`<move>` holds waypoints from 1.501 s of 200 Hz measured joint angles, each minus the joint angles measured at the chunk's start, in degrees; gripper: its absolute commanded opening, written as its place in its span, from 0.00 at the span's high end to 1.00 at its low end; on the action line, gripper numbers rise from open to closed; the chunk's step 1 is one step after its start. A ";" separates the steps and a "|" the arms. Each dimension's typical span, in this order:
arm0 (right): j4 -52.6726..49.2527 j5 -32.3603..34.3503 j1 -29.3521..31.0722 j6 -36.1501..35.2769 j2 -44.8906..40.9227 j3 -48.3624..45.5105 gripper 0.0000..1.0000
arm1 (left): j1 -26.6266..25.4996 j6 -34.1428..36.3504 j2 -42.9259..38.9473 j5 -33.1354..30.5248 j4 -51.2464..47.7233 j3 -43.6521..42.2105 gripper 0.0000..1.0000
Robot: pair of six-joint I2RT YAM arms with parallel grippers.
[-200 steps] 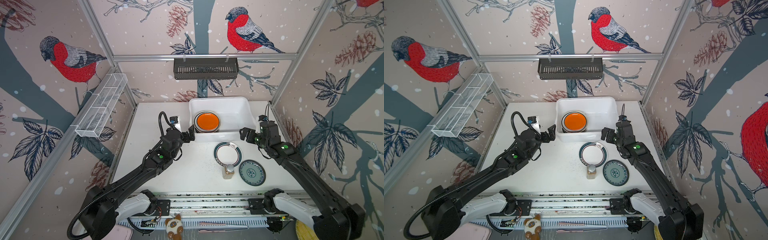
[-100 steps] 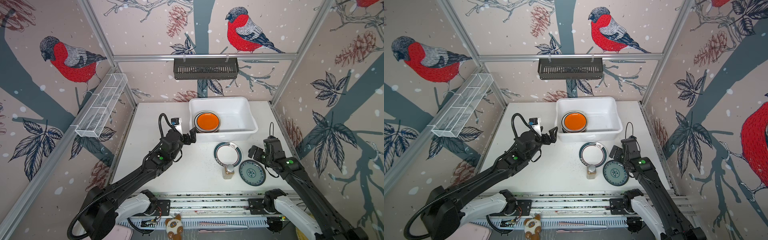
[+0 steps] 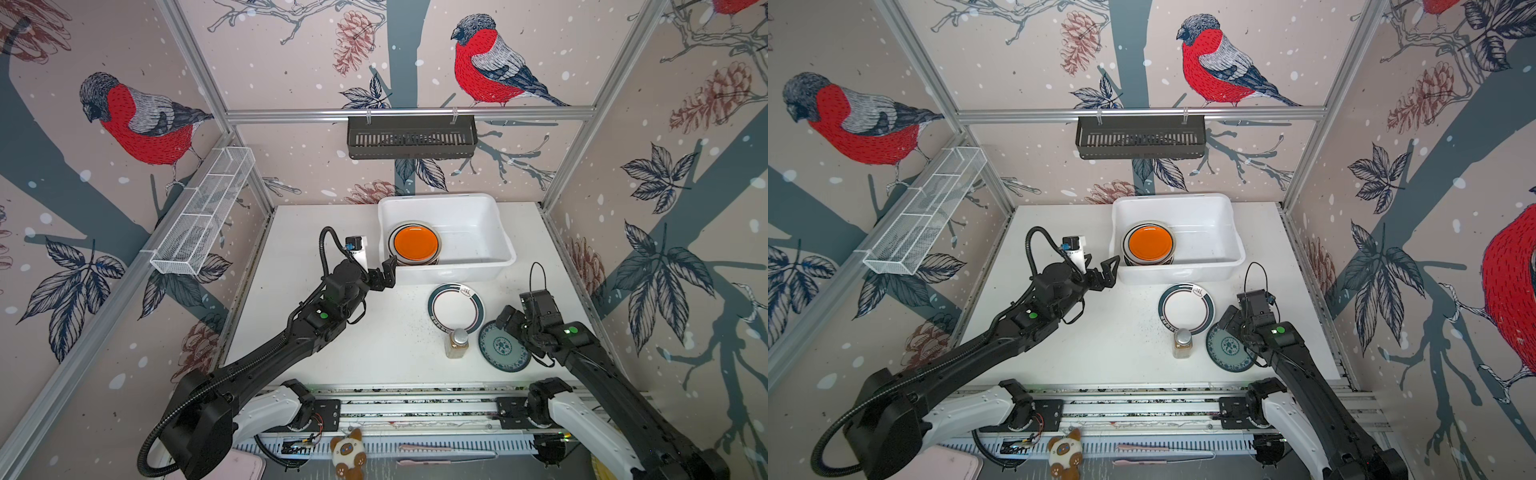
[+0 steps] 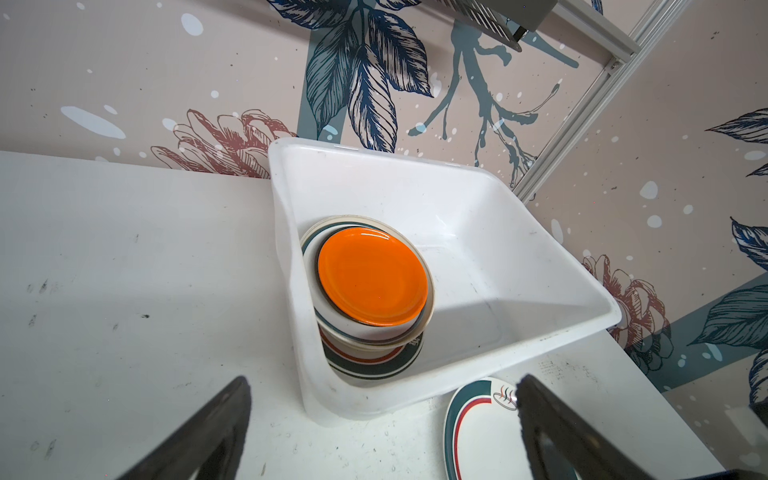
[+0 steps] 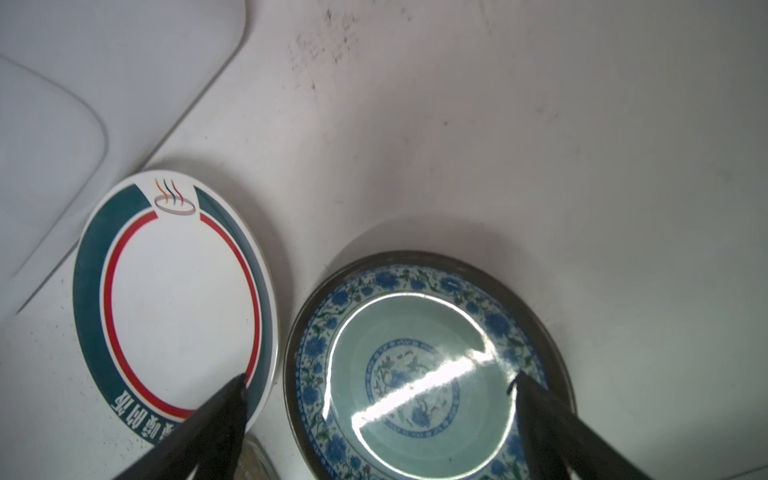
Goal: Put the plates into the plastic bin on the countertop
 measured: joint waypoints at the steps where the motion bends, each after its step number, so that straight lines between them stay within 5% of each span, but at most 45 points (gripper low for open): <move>1: 0.07 -0.17 0.09 0.07 0.02 -0.17 0.01 | 0.00 0.00 0.00 0.00 0.00 0.00 0.02; 93: 12.11 -1.84 2.45 6.01 5.68 -5.79 0.01 | 0.00 -0.07 0.09 0.92 -0.07 -0.22 0.02; 156: 20.39 3.56 1.55 7.69 9.49 -5.84 0.01 | 0.00 -1.07 0.13 0.44 -0.63 -0.33 0.02; 232: 26.01 9.14 -2.64 7.21 12.33 -3.67 0.01 | 0.02 -1.22 -0.96 -1.33 -2.16 -1.07 0.02; 300: 26.62 6.62 -6.84 1.55 17.11 2.23 0.01 | 0.13 -1.20 -3.17 -2.12 -4.46 -1.77 0.02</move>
